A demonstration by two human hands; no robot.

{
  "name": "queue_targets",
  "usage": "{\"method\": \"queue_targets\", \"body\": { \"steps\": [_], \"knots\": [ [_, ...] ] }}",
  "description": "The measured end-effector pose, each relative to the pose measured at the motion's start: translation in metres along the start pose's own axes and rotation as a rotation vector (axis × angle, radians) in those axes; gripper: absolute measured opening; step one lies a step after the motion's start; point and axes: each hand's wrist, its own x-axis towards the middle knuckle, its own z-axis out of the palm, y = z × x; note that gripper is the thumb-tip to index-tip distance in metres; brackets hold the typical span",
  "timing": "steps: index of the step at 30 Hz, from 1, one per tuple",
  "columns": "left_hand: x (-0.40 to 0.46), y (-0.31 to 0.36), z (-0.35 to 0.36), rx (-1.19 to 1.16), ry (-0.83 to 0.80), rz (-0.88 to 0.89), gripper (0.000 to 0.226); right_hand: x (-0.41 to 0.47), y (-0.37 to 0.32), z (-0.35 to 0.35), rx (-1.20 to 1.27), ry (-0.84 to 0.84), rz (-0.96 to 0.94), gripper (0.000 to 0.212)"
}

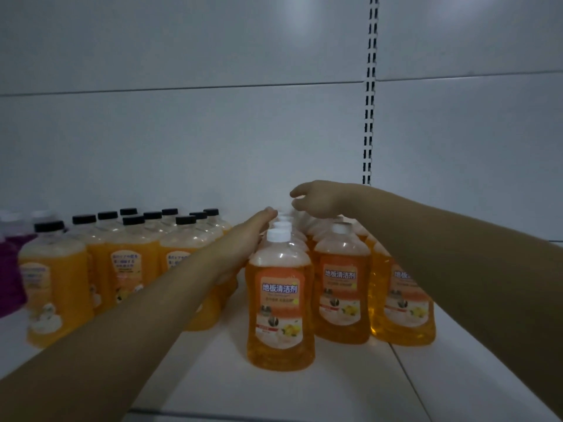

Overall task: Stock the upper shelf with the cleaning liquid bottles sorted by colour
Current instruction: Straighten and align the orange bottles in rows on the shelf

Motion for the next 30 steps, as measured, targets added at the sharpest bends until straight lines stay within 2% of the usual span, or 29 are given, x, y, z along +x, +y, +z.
{"method": "queue_targets", "body": {
  "steps": [2, 5, 8, 12, 19, 25, 30],
  "knots": [
    [-0.015, -0.001, 0.001, 0.065, 0.005, 0.082, 0.062, 0.006, -0.007, 0.001, 0.046, -0.007, -0.018, 0.049],
    [-0.039, -0.006, 0.006, 0.177, -0.003, 0.185, 0.07, 0.015, -0.014, 0.008, 0.123, -0.024, -0.025, 0.049],
    [-0.044, -0.019, 0.01, 0.22, -0.007, 0.218, 0.093, 0.021, -0.019, 0.014, 0.156, -0.034, -0.01, 0.046],
    [-0.043, -0.028, 0.012, 0.208, 0.034, 0.258, 0.079, 0.027, -0.02, 0.014, 0.14, -0.034, 0.0, 0.039],
    [-0.042, -0.032, 0.013, 0.187, 0.034, 0.288, 0.058, 0.038, -0.019, 0.006, 0.146, -0.133, 0.007, 0.035],
    [-0.041, -0.032, 0.012, 0.187, 0.025, 0.288, 0.067, 0.052, -0.006, 0.008, 0.237, -0.159, -0.017, 0.03],
    [-0.042, -0.032, 0.013, 0.162, 0.021, 0.289, 0.061, 0.059, 0.001, 0.012, 0.207, -0.099, -0.084, 0.03]
  ]
}}
